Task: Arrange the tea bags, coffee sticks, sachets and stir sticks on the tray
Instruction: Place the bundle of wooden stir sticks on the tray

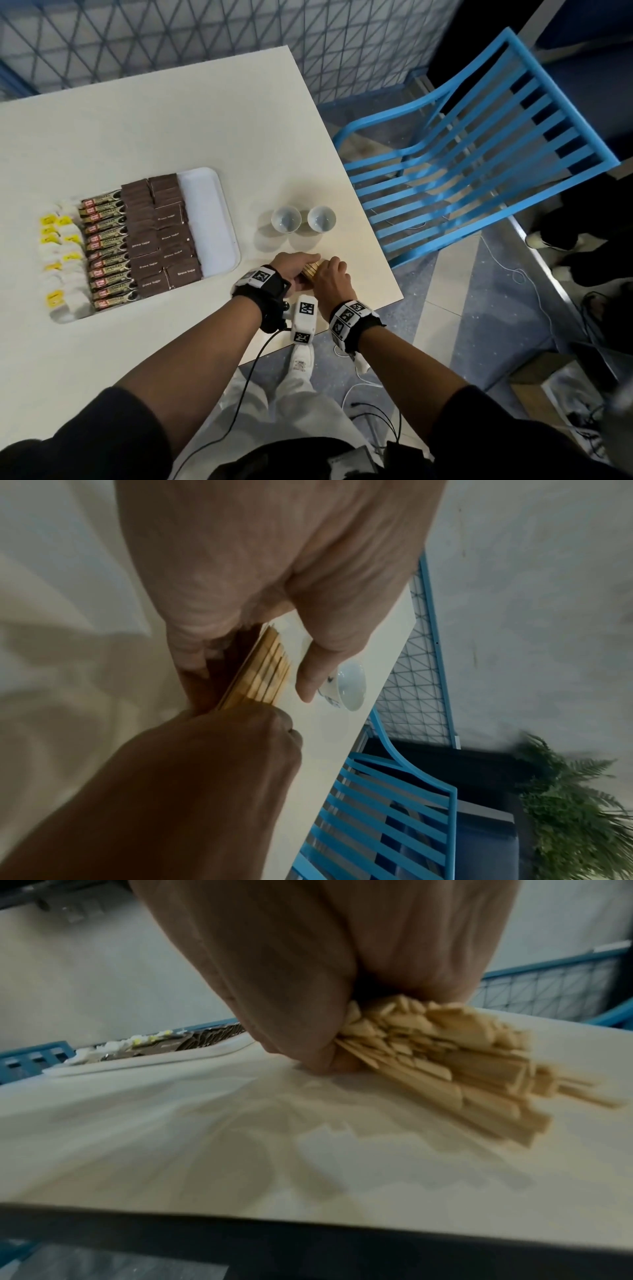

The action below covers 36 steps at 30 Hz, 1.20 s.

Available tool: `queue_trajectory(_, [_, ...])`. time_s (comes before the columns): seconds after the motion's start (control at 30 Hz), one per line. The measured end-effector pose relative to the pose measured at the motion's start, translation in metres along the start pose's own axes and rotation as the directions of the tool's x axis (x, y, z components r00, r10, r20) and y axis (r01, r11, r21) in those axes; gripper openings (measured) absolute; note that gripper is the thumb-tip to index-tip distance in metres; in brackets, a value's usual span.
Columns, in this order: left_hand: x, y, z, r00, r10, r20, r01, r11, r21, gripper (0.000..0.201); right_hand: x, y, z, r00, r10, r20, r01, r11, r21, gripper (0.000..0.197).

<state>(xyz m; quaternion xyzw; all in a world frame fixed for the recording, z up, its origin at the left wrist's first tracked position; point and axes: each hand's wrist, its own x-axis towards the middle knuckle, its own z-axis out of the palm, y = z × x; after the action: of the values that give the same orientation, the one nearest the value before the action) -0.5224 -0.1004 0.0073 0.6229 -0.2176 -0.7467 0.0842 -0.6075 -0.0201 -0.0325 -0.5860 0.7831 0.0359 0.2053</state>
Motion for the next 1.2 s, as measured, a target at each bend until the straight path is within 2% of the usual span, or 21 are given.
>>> queue_trajectory(0.13, [0.001, -0.004, -0.008, 0.999, 0.04, -0.015, -0.039, 0.999, 0.013, 0.01, 0.0, 0.005, 0.006, 0.999, -0.031, -0.033, 0.033, 0.998, 0.054, 0.024])
queue_trajectory(0.23, [0.001, -0.002, -0.014, 0.995, 0.096, -0.017, -0.097, 0.995, -0.016, 0.014, 0.003, 0.001, 0.006, 0.996, -0.057, -0.067, 0.069, 0.979, 0.19, 0.025])
queue_trajectory(0.3, [0.0, 0.0, -0.017, 0.986, 0.16, -0.038, -0.16, 0.987, -0.017, 0.019, 0.005, -0.007, 0.003, 0.988, -0.113, -0.104, 0.14, 0.945, 0.297, 0.03])
queue_trajectory(0.37, [-0.001, 0.004, -0.018, 0.959, 0.269, -0.087, -0.268, 0.963, 0.029, 0.012, 0.007, -0.019, -0.001, 0.974, -0.184, -0.136, 0.223, 0.895, 0.385, 0.044])
queue_trajectory(0.43, [-0.007, 0.009, -0.02, 0.915, 0.378, -0.143, -0.371, 0.925, 0.077, 0.004, 0.009, -0.032, -0.009, 0.965, -0.187, -0.182, 0.253, 0.843, 0.475, 0.052])
queue_trajectory(0.53, [-0.014, 0.017, -0.023, 0.861, 0.479, -0.171, -0.448, 0.873, 0.191, 0.016, 0.011, -0.048, -0.022, 0.965, -0.135, -0.223, 0.245, 0.764, 0.597, 0.051])
queue_trajectory(0.67, [-0.027, 0.027, -0.037, 0.846, 0.499, -0.188, -0.459, 0.861, 0.222, 0.038, 0.016, -0.063, -0.041, 0.99, -0.095, -0.106, 0.142, 0.737, 0.661, 0.05])
queue_trajectory(0.7, [-0.032, 0.028, -0.039, 0.843, 0.505, -0.185, -0.465, 0.858, 0.219, 0.039, 0.018, -0.067, -0.044, 0.99, -0.099, -0.1, 0.14, 0.736, 0.662, 0.046])
queue_trajectory(0.77, [-0.044, 0.031, -0.044, 0.823, 0.547, -0.154, -0.501, 0.826, 0.257, 0.033, 0.021, -0.076, -0.053, 0.987, -0.122, -0.104, 0.161, 0.757, 0.634, 0.027])
queue_trajectory(0.83, [-0.061, 0.038, -0.054, 0.798, 0.598, -0.075, -0.557, 0.779, 0.288, 0.036, 0.02, -0.085, -0.063, 0.981, -0.147, -0.13, 0.196, 0.732, 0.652, 0.011])
queue_trajectory(0.87, [-0.069, 0.044, -0.06, 0.781, 0.625, -0.01, -0.603, 0.757, 0.252, 0.045, 0.019, -0.088, -0.069, 0.977, -0.152, -0.15, 0.213, 0.684, 0.698, 0.005])
queue_trajectory(0.93, [-0.086, 0.059, -0.08, 0.765, 0.642, 0.063, -0.644, 0.764, 0.043, 0.068, 0.02, -0.098, -0.088, 0.963, -0.141, -0.23, 0.269, 0.566, 0.779, 0.025])
queue_trajectory(1.0, [-0.097, 0.072, -0.106, 0.817, 0.577, 0.015, -0.564, 0.803, -0.194, 0.076, 0.021, -0.112, -0.12, 0.957, -0.082, -0.28, 0.289, 0.403, 0.869, 0.031])
queue_trajectory(1.07, [-0.103, 0.08, -0.126, 0.894, 0.447, -0.024, -0.432, 0.846, -0.312, 0.074, 0.019, -0.13, -0.158, 0.932, -0.054, -0.36, 0.363, 0.217, 0.906, 0.029])
queue_trajectory(1.1, [-0.107, 0.084, -0.134, 0.918, 0.397, 0.002, -0.373, 0.865, -0.337, 0.072, 0.017, -0.141, -0.174, 0.914, -0.056, -0.402, 0.406, 0.142, 0.903, 0.028])
queue_trajectory(1.2, [-0.129, 0.094, -0.145, 0.926, 0.347, 0.15, -0.284, 0.9, -0.332, 0.062, 0.011, -0.176, -0.192, 0.872, -0.125, -0.473, 0.477, 0.01, 0.879, 0.027])
